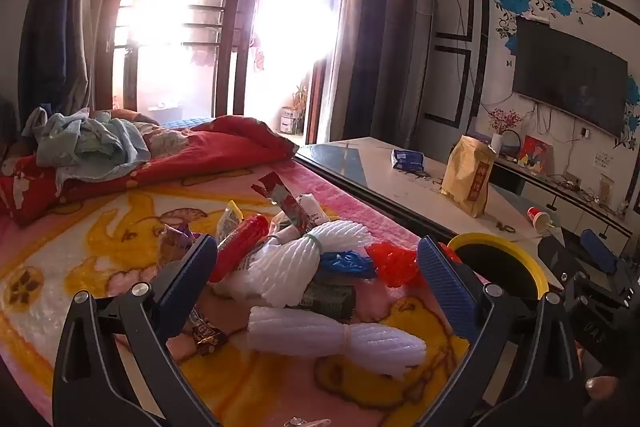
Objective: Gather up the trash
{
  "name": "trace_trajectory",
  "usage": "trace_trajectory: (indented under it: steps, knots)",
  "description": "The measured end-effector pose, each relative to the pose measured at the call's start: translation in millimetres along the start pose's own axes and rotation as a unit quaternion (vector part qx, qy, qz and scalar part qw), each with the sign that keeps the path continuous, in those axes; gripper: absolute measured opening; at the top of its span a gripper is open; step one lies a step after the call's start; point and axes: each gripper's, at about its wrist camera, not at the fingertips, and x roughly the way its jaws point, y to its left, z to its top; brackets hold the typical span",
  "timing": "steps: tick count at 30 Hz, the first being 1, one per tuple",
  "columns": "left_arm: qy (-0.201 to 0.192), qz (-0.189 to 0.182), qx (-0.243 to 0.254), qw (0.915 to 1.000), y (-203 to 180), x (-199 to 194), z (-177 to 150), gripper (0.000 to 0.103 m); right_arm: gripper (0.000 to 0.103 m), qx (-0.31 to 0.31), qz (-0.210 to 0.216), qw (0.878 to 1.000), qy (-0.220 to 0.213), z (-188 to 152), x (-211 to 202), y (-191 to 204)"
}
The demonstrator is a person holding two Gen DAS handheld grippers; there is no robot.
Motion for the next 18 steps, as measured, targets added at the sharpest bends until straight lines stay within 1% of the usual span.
trace_trajectory:
  steps: [10, 18]
  knots:
    - [-0.004, -0.004, -0.004, 1.0000, -3.6, -0.1, 3.5, 0.097, 0.092, -0.011, -0.004, 1.000, -0.008, 3.5, -4.4, 8.8]
    - [-0.009, -0.010, -0.002, 0.9999, -4.4, -6.5, 2.1, 0.097, 0.092, -0.008, -0.005, 1.000, -0.011, 0.8, -3.9, 5.0]
